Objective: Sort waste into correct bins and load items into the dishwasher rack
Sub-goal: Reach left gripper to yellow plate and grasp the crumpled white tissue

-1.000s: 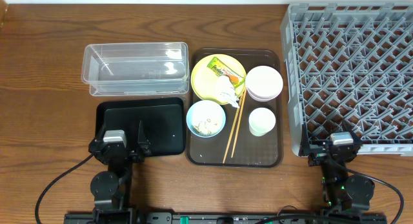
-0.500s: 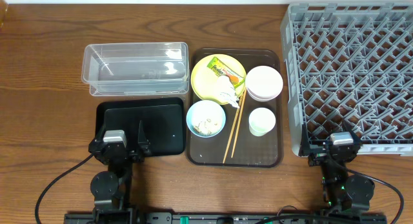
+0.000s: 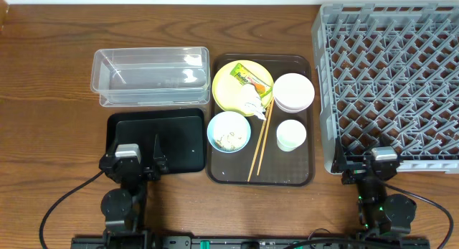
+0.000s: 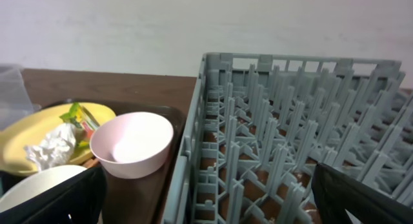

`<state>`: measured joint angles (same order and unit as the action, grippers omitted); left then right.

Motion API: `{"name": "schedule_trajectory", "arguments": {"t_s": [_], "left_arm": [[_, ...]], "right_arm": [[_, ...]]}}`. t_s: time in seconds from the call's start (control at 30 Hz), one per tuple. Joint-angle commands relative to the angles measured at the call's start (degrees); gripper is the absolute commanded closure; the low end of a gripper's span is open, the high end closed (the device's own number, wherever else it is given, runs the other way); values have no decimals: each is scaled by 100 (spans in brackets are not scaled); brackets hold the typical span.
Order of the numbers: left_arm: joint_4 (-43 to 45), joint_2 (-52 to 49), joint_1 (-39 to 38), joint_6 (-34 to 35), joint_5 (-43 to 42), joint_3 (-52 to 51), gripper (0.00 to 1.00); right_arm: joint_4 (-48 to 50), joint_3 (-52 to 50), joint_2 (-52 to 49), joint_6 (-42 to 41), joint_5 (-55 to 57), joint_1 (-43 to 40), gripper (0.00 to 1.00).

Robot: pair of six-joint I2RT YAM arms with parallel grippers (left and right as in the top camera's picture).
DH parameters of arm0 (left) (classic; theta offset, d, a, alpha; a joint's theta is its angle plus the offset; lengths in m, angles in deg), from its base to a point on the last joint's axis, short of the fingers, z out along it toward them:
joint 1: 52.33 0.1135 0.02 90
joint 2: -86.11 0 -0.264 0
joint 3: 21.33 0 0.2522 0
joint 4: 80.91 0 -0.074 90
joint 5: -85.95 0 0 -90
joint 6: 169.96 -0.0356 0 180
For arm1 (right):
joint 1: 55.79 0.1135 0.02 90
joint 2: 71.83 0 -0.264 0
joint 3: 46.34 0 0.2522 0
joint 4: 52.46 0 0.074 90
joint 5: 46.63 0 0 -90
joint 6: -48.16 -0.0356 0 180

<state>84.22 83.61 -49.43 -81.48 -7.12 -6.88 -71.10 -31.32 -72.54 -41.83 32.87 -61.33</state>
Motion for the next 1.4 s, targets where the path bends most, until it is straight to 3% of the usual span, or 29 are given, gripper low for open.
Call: {"name": "schedule_trajectory", "arguments": {"t_s": [0.0,0.23,0.43,0.83,0.9,1.07,1.37], "left_arm": [[-286,-190,26,151,-37,20,2],[-778,-1305,24,417,-81,925,2],[-1705,-2896,24,420,-105,2406,2],[-4701,-5936,24,424,-719,5600,2],[-4795,-6118,26,461,-1191,5814,3],[-3790,-6341,-17,734,-1727,5919,3],[-3609,-7661,-1272,824,-623,7047,2]], "right_arm": [[-39,85,33,-341,0,59,1],[-619,785,-542,-470,273,59,1],[-1117,1974,-2009,-466,409,59,1],[-2931,4409,-5097,-15,575,59,1],[-3001,4553,-5362,-26,522,59,1],[-2922,4590,-5547,-37,214,59,1],[-2872,4590,-5543,-39,26,59,1]]}}
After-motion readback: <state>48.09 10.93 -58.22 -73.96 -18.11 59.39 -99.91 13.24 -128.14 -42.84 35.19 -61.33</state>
